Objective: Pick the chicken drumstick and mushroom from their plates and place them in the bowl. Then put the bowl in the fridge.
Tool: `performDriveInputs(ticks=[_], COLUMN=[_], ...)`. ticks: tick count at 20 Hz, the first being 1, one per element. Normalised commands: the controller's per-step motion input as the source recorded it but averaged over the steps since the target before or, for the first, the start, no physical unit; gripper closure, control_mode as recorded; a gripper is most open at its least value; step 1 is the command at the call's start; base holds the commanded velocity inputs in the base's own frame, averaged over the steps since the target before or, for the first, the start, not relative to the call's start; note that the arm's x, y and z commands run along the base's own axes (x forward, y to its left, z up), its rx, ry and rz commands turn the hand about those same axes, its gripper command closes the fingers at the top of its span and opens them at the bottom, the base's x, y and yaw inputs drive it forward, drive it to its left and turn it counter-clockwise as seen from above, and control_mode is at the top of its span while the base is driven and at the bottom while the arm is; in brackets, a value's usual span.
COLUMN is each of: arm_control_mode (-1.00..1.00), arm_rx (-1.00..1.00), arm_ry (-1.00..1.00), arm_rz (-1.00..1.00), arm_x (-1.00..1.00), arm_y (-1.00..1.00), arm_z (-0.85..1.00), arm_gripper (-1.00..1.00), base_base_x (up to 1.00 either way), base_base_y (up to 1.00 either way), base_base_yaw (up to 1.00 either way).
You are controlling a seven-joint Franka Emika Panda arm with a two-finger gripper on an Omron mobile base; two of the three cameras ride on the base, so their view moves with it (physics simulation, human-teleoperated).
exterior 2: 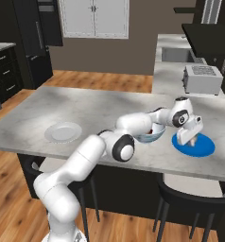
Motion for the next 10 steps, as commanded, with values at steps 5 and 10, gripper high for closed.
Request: performDriveInputs(ticks=[5,10], arm_control_mode=[-1.0,-1.0], arm_rx=[0.12,0.15], arm_ry=[0.06,0.02], arm_rz=[-0.02,-0.15], arm_x=[0.0,-0.14], arm_y=[0.07,0.15], arm_z=[0.7,0.56], arm_gripper=[1.0,1.0], base_base_x=[0.0,0.0], base_base_y=[0.0,0.0], base_base_yaw=[0.0,0.0])
